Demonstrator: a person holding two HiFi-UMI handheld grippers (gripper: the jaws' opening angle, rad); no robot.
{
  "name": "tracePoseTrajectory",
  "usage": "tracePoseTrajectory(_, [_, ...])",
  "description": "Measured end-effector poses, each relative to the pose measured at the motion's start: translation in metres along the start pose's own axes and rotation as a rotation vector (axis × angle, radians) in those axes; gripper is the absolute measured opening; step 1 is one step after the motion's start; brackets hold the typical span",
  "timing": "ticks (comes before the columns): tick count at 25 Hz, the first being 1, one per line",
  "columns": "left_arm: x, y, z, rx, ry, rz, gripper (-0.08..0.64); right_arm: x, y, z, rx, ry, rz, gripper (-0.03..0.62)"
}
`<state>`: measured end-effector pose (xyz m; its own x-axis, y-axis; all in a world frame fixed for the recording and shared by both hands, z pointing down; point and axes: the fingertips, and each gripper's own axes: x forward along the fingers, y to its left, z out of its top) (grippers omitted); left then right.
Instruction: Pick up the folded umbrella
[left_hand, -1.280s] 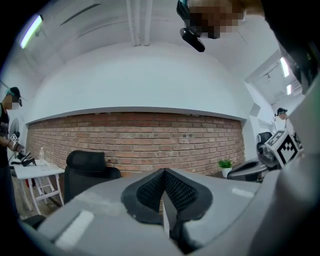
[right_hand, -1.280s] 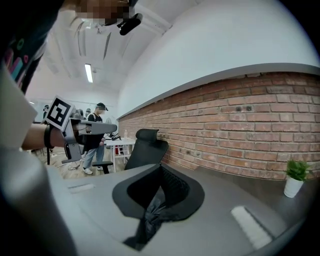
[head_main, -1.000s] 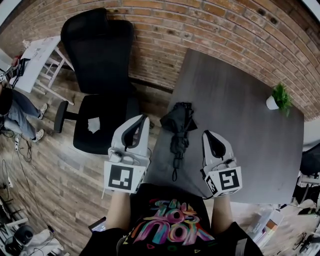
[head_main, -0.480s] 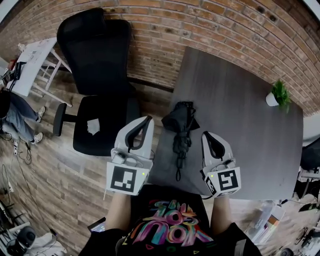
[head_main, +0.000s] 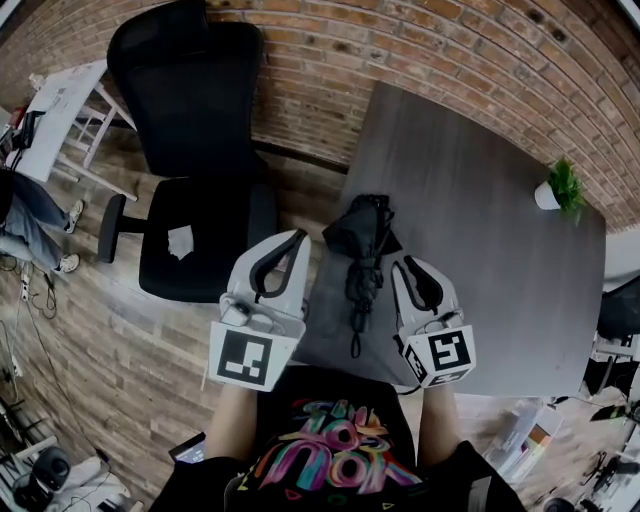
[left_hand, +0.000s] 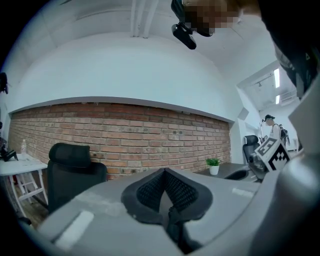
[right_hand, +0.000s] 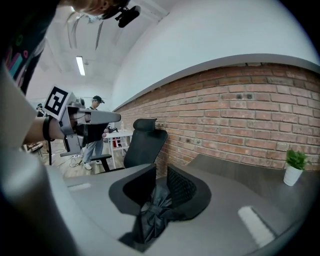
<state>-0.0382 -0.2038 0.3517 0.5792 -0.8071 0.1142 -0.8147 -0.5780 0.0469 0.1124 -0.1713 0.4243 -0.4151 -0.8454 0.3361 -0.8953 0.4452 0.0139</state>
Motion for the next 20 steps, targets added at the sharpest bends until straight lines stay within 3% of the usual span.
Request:
tracePoseTrajectory(12, [0.003, 0.004, -0.012, -0.013, 0.028, -0.01, 0.001, 0.039, 0.019, -0.051, 0.013, 0.157, 0.068, 0.22])
tracePoseTrajectory(20, [0.001, 0.005, -0.019, -0.021, 0.042, -0.013, 0.0, 0.07, 0.02, -0.112, -0.011, 0.345, 0.074, 0.312])
